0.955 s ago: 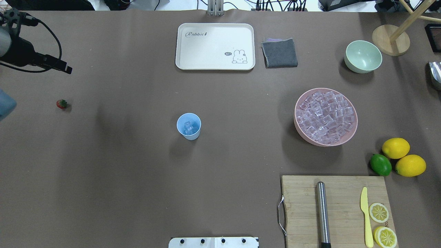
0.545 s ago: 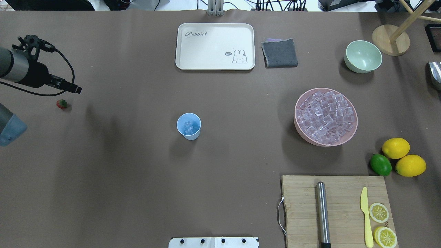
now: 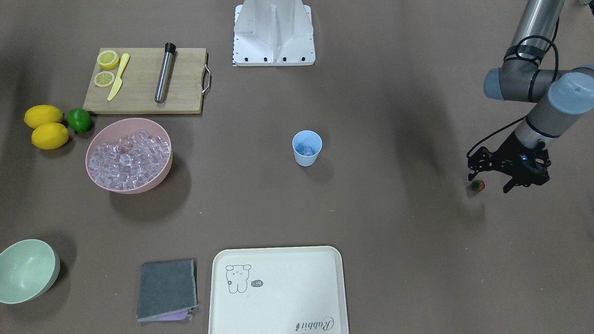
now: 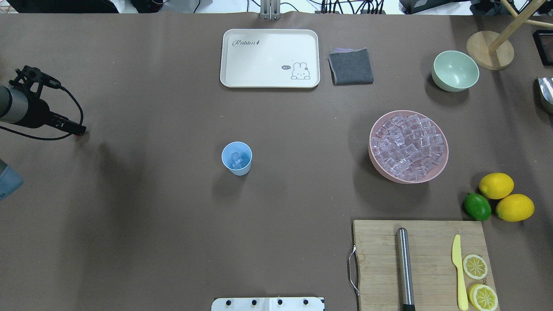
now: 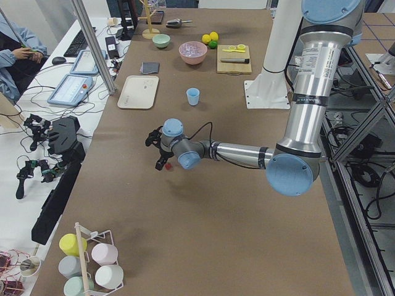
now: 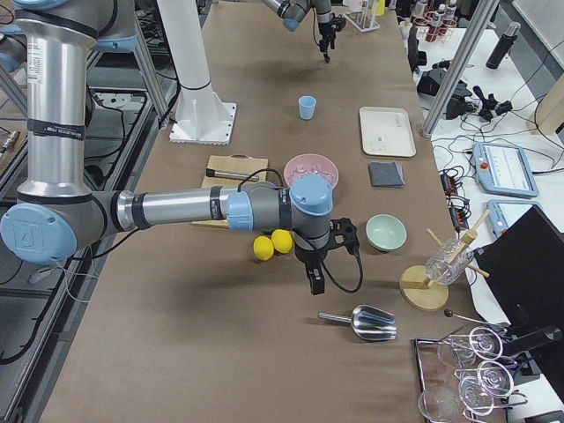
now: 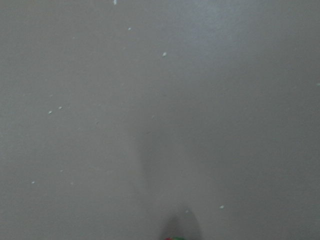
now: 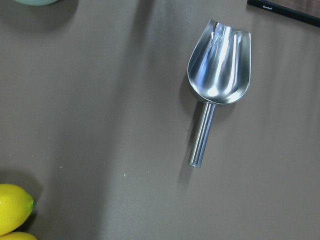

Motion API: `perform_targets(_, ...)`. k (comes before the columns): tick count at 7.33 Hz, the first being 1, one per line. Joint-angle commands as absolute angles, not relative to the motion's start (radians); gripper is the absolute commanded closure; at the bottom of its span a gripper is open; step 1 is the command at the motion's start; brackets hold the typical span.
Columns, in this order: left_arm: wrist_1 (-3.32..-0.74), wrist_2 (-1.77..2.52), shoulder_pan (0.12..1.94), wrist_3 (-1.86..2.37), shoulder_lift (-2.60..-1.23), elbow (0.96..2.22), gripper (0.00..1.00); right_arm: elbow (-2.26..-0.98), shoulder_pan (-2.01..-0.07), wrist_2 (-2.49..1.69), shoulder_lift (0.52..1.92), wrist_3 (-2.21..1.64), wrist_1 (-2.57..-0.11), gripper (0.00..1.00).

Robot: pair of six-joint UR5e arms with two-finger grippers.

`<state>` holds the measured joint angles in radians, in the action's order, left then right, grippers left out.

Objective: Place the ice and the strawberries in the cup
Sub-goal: 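Lower the left gripper over the red strawberry, then close the left gripper on the strawberry and lift it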

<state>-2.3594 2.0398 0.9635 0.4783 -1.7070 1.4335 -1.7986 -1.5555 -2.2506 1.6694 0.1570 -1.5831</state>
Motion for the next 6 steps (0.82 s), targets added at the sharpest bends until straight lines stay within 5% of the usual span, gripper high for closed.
perform_targets(1, -2.362, 2.020, 0.934, 0.474, -1.701, 1.428, 0.03, -1.801, -1.555, -2.250, 1.672, 0.156, -1.582, 0.00)
perform_targets(3, -2.365, 2.020, 0.934, 0.474, -1.701, 1.428, 0.09, -1.801, -1.555, -2.250, 1.671, 0.156, -1.583, 0.00)
perform_targets(5, -2.368, 2.020, 0.933, 0.472, -1.713, 1.410, 0.32, -1.802, -1.555, -2.250, 1.669, 0.156, -1.582, 0.00)
perform_targets(6, -2.372, 2.022, 0.931, 0.472, -1.716, 1.402, 0.32, -1.802, -1.555, -2.250, 1.669, 0.156, -1.582, 0.00)
